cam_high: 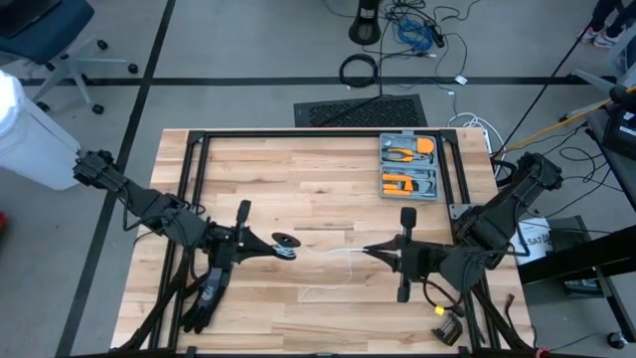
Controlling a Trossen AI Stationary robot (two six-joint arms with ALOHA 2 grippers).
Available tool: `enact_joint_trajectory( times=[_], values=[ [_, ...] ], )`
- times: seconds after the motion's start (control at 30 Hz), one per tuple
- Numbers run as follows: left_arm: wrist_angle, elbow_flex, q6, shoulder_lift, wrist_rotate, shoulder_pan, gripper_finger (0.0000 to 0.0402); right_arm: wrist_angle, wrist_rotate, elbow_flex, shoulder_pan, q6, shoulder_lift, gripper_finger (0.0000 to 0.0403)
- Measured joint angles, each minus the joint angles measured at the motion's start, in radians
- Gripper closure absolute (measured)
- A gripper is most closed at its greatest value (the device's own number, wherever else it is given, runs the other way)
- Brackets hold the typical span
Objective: Coil cords
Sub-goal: Coil the white wire onto the spool
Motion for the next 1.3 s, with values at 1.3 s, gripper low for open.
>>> enact_joint_trajectory(
  times=[1.3],
  values=[
    [0.153,0.0,0.012,0.193,0.467,0.221,0.0401,0.538,-0.561,0.0,-0.36,-0.443,0.143,0.0403]
  ],
)
